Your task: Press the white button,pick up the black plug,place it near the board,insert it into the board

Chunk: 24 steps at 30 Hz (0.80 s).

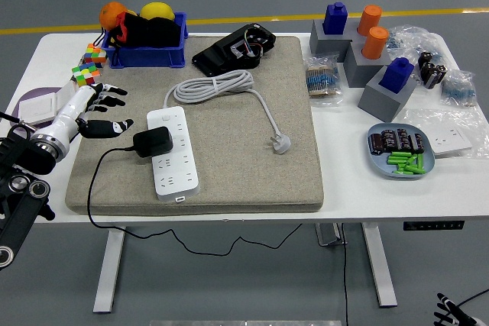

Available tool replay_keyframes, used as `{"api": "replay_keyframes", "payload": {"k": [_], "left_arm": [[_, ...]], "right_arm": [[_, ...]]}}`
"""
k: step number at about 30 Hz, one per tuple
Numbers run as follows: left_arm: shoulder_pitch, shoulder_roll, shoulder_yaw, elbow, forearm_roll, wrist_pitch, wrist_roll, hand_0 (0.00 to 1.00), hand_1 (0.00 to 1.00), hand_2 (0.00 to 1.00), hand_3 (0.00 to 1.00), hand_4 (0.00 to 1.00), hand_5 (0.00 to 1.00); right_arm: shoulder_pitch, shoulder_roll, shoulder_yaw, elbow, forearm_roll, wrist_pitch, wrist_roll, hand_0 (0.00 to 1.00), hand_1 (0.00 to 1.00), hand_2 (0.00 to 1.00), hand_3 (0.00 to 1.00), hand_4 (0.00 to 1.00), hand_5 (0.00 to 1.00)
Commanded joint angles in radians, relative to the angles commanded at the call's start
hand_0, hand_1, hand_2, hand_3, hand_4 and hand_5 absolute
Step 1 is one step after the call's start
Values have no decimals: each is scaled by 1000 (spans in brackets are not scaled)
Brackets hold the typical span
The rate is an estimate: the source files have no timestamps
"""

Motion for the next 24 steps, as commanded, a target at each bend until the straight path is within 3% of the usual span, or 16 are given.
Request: {"api": "replay_keyframes", "payload": {"k": [24], "left_arm": [[21, -20, 1, -13, 0, 2, -9, 711, 725, 620, 695, 753, 2]], "right_arm": [[2, 4, 18, 1, -9, -2, 0, 821, 754, 736, 714, 778, 551]]}}
